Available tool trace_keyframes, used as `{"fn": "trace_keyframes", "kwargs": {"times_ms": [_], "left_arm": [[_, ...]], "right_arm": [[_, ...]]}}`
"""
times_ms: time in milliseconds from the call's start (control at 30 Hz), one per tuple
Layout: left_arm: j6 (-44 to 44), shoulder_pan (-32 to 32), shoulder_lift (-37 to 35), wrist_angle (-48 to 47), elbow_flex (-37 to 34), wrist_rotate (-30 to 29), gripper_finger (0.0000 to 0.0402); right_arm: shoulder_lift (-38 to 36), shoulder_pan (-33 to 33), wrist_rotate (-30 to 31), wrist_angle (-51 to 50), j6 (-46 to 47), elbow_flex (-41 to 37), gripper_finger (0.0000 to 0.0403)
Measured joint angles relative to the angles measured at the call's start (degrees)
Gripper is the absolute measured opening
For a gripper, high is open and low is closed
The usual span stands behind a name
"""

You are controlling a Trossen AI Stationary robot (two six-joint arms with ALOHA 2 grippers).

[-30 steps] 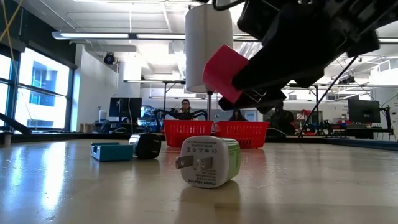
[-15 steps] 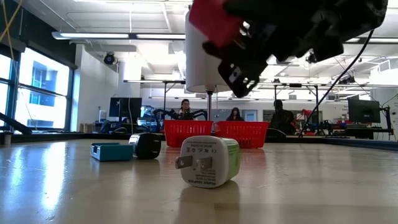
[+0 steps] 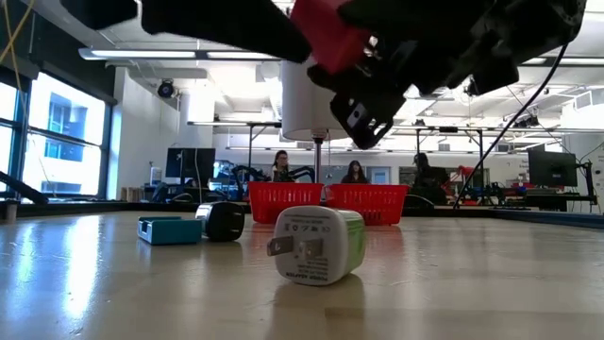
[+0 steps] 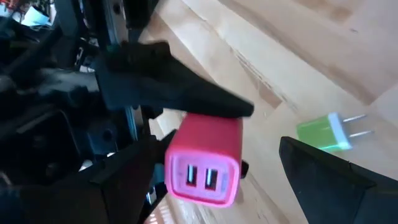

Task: Pick & Place Office items
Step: Put the pink charger adapter into the left red bin

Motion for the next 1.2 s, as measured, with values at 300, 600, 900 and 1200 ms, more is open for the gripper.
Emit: {"fn": "trace_keyframes", "kwargs": {"times_ms": [300,600,900,1200], "left_arm": [[0.7,1.0,0.7,0.2,0.0,-0.4,0.0319],[0.3,1.4,1.7,0.0,0.0,-0.7,0.0210],[-0.6,1.3,1.7,0.2,0.0,-1.0,0.0141],[-0.3,1.2,1.8,0.1,0.0,-1.0,0.0139]], "right_arm": [[0.0,0.0,-0.2,-0.2,-0.2,0.0,0.0143],[0.0,0.0,-0.4,-0.5,-0.2,0.0,0.0143],[0.0,0.0,-0.4,-1.0,-0.5,-0.1,0.0142],[0.0,0.1,1.0,-1.2,-0.3,-0.1,0.0149]]}}
